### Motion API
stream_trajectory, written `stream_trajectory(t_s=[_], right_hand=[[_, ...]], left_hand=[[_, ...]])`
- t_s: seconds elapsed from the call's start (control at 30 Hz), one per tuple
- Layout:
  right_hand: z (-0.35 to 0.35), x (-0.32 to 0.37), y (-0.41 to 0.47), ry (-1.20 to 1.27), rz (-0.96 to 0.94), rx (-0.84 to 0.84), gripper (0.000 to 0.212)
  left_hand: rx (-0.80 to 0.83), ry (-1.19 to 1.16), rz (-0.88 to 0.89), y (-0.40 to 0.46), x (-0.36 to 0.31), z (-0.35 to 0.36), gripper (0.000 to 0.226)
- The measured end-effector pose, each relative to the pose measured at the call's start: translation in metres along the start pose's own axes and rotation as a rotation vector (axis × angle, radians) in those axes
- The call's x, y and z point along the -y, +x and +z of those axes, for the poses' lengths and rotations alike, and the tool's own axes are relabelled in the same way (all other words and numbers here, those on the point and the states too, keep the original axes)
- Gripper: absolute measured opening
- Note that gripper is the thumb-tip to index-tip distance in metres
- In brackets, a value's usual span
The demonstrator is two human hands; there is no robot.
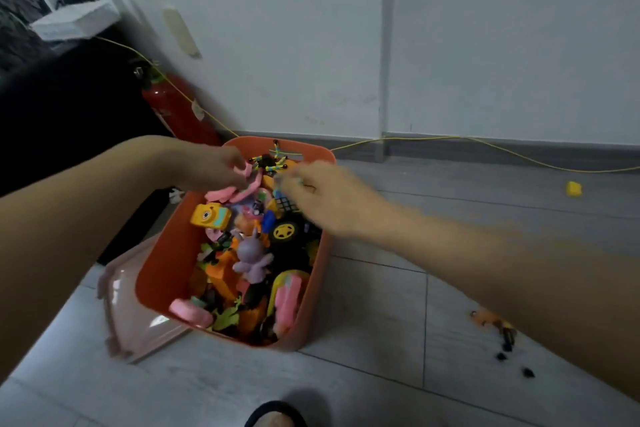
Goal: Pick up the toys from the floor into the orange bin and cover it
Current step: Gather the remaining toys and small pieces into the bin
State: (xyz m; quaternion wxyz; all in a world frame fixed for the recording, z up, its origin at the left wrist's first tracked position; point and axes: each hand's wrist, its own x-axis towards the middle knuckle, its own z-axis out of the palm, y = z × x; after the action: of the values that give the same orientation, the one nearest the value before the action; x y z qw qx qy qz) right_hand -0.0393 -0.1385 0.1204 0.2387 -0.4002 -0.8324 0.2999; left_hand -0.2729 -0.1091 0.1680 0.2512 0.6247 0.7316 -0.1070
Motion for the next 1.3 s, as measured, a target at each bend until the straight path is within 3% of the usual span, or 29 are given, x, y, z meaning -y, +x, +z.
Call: stream_trajectory(t_s=[0.1, 0.2, 0.37, 0.47, 0.53, 0.6, 0.7, 0.8, 0.9, 1.03, 1.3], right_hand=[[-0.044, -0.05, -0.002, -0.053, 0.205, -0.143, 0.042], [-0.07, -0.117, -0.04, -0.153, 0.405, -0.158, 0.029], [-0.063, -0.209, -0.165, -0.317, 0.837, 0.081, 0.052], [-0.038, -0.232, -0.236, -0.323, 1.075, 0.209, 0.064], [-0.022, -0.237, -0.267, -0.258, 1.151, 0.279, 0.084], [-0.009, -0.238, -0.284, -0.246, 1.185, 0.295, 0.1], [0.009, -0.239, -0.293, -0.27, 1.182, 0.185, 0.105], [0.021, -0.242, -0.298, -0.25, 1.174, 0.033, 0.095], [0.026, -0.242, -0.305, -0.23, 1.049, -0.041, 0.076], [0.031, -0.241, -0.309, -0.306, 0.945, -0.007, 0.058], [0.035, -0.234, -0.294, -0.458, 0.771, 0.126, 0.046]], left_hand=[[-0.076, -0.066, 0.15, -0.003, -0.082, 0.009, 0.03], [-0.055, 0.026, 0.332, 0.0, -0.17, 0.046, 0.037], [0.151, 0.225, 0.554, 0.019, -0.258, 0.147, 0.052], [0.27, 0.402, 0.522, 0.035, -0.268, 0.203, 0.067], [0.286, 0.496, 0.487, 0.047, -0.268, 0.228, 0.079], [0.283, 0.52, 0.493, 0.056, -0.267, 0.242, 0.087], [0.289, 0.451, 0.516, 0.065, -0.27, 0.261, 0.095], [0.263, 0.391, 0.607, 0.067, -0.283, 0.286, 0.092], [0.229, 0.299, 0.768, 0.059, -0.293, 0.312, 0.081], [0.208, 0.326, 0.867, 0.048, -0.3, 0.336, 0.069], [0.111, 0.328, 0.862, 0.063, -0.308, 0.344, 0.052]])
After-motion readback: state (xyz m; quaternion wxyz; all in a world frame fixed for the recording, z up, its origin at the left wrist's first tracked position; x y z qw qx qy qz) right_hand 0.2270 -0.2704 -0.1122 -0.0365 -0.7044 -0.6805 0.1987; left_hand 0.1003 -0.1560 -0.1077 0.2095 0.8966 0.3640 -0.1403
